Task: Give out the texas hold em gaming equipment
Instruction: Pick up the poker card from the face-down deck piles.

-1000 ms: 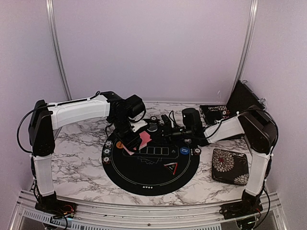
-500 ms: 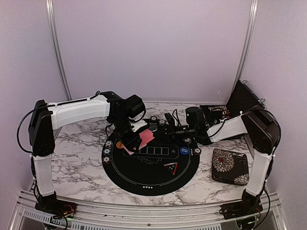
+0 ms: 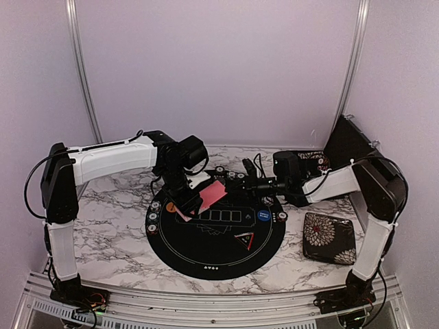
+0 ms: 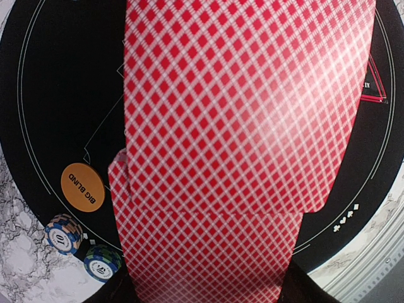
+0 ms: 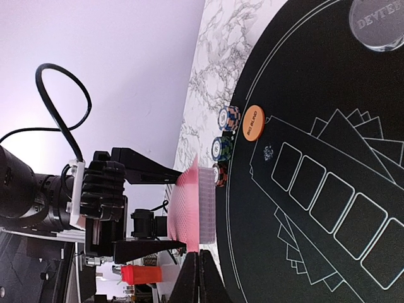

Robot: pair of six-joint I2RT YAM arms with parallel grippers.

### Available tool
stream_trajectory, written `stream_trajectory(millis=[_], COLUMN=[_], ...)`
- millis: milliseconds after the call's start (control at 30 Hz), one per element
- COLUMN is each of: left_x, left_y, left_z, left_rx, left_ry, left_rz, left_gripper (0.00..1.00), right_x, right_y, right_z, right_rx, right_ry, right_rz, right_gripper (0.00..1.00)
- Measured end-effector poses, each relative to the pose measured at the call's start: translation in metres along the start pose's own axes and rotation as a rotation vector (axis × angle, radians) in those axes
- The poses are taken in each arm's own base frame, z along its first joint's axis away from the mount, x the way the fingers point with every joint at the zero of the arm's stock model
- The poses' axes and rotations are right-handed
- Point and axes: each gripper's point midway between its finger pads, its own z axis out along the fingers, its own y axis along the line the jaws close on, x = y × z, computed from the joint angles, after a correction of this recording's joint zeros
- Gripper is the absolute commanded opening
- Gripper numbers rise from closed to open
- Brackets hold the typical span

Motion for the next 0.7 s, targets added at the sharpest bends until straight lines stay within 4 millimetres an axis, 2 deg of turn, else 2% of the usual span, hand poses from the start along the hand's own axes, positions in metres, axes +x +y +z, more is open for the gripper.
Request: stream_trajectory(millis=[267, 700], left_x=[0.001, 0.003], left_y=[0.001, 0.001], left_z=[0.001, 0.002], left_rx=[-0.001, -0.001], left_ry=[0.002, 0.008], left_rz=[-0.002, -0.002], left_gripper=[0.45, 0.45], right_x=[-0.001, -0.006], right_y=[-0.006, -0.005], right_z=[-0.011, -0.032], right_rx=[0.01, 0.001], right_ry=[-0.017, -0.059], right_rz=[0.025, 0.028], right_gripper=[0.0, 0.0])
